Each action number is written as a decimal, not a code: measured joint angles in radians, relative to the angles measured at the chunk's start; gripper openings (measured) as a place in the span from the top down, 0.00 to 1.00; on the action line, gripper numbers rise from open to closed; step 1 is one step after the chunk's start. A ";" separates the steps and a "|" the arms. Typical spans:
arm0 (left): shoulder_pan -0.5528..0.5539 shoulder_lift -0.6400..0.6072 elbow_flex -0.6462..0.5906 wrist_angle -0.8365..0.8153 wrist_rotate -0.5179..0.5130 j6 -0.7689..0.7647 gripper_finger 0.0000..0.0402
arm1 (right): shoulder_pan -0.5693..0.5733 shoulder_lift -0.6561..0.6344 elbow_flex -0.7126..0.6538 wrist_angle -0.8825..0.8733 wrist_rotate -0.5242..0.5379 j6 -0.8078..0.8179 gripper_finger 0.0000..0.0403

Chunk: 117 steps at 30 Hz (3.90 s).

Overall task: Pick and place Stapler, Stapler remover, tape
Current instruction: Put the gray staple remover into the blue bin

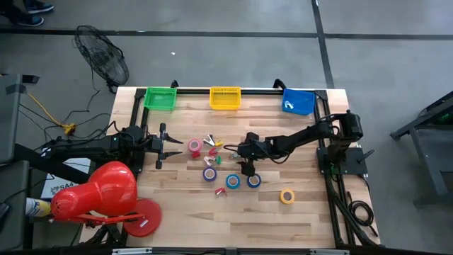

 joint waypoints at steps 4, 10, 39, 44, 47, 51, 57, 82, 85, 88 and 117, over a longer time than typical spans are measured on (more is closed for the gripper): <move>0.000 0.000 0.000 0.000 0.000 0.000 0.57 | 0.000 0.000 0.000 0.000 0.013 0.000 0.32; 0.000 0.000 0.000 0.000 0.000 0.000 0.57 | -0.007 0.000 0.000 0.000 0.004 -0.047 0.45; 0.000 0.000 0.000 0.000 0.000 0.000 0.57 | -0.036 0.000 0.000 0.000 -0.048 -0.124 0.89; 0.000 0.000 0.000 0.000 0.000 0.000 0.57 | -0.040 -0.006 0.000 0.003 -0.055 -0.120 0.91; 0.000 0.000 0.000 0.000 0.000 0.000 0.57 | -0.046 -0.037 0.000 -0.004 -0.044 -0.073 0.91; 0.000 0.000 0.000 0.000 0.000 0.000 0.57 | -0.086 -0.110 0.000 -0.081 0.012 0.060 0.91; 0.000 0.000 0.000 0.000 0.000 0.000 0.57 | -0.188 -0.249 0.000 -0.306 0.066 0.210 0.91; 0.000 0.000 0.000 0.000 0.000 0.000 0.57 | -0.743 -0.540 -0.060 -0.780 0.164 0.279 0.90; 0.000 0.000 0.000 0.000 0.000 0.000 0.57 | -0.791 -0.540 -0.097 -0.748 0.164 0.308 0.90; 0.000 0.000 0.000 0.000 0.000 0.000 0.57 | -0.823 -0.539 -0.111 -0.737 0.163 0.369 0.89; 0.000 0.000 0.000 0.000 0.000 0.000 0.57 | -0.913 -0.374 -0.113 -0.553 0.164 0.663 0.84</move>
